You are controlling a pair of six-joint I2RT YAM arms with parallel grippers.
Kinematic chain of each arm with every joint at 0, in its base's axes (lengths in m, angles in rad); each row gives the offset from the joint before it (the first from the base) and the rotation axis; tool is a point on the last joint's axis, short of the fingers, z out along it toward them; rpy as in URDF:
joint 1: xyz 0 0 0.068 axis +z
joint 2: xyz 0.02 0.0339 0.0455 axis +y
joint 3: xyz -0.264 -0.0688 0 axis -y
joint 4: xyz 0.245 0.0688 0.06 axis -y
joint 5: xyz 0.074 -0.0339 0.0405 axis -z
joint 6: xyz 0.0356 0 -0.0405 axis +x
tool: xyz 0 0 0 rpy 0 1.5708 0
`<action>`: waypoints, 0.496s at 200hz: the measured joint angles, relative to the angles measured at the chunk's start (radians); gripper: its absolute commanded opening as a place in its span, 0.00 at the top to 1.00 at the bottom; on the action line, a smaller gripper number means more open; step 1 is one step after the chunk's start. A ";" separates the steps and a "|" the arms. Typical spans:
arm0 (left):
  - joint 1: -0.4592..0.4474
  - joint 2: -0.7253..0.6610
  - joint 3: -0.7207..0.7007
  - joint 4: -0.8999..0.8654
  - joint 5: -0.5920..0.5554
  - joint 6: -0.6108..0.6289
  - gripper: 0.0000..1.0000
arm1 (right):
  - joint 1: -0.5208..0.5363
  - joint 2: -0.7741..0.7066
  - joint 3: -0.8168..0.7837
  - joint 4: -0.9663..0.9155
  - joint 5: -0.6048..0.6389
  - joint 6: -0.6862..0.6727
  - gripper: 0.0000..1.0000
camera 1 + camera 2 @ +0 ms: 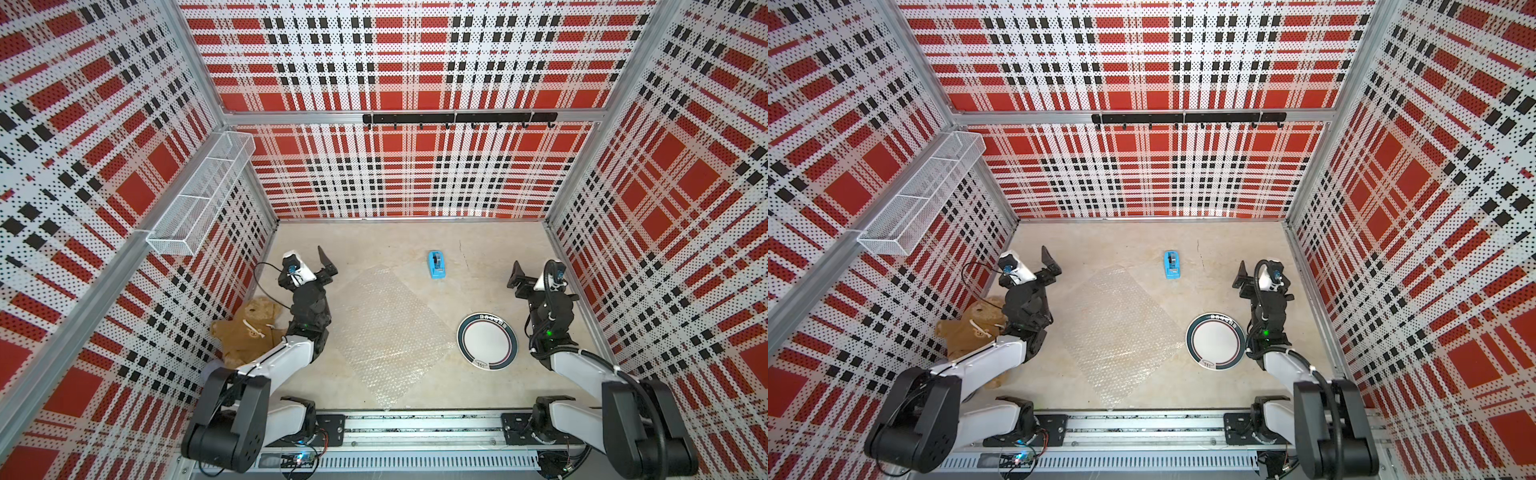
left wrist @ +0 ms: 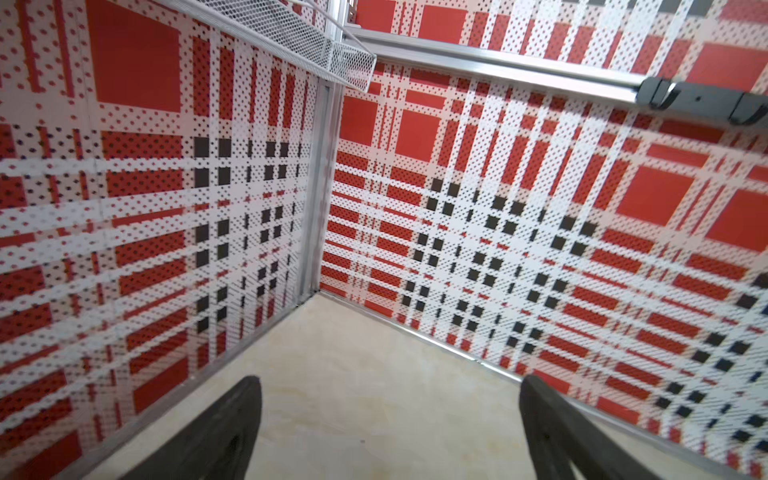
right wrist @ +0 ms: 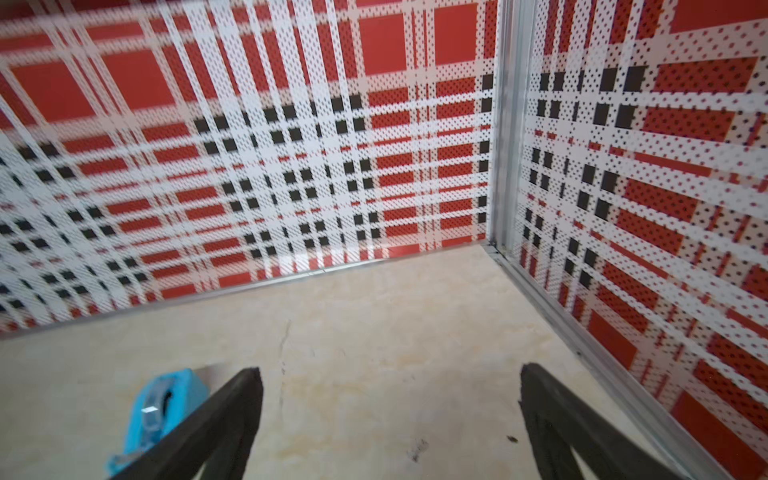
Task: Wrap dinner plates in bubble wrap
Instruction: Pick up the plate at the center of the board, then move the bubble wrap to the center of the board.
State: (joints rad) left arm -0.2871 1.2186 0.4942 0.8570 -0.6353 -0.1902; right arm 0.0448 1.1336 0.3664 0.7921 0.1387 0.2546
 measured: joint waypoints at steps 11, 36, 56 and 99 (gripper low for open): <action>-0.061 -0.002 0.076 -0.130 -0.031 -0.106 0.02 | 0.002 -0.009 0.049 -0.068 -0.055 0.075 0.00; -0.130 0.048 0.238 -0.450 -0.003 -0.369 0.02 | 0.006 0.017 0.129 -0.274 -0.174 0.240 0.00; -0.136 0.119 0.293 -0.624 0.089 -0.520 0.02 | 0.006 0.064 0.179 -0.512 -0.238 0.306 0.00; -0.165 0.276 0.301 -0.818 0.232 -0.630 0.02 | -0.036 0.037 0.199 -1.031 -0.224 0.324 0.01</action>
State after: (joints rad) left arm -0.4519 1.4944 0.7948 0.0391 -0.4034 -0.8200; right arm 0.0086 1.1709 0.5655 -0.2390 -0.0849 0.5785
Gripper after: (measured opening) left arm 0.982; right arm 0.999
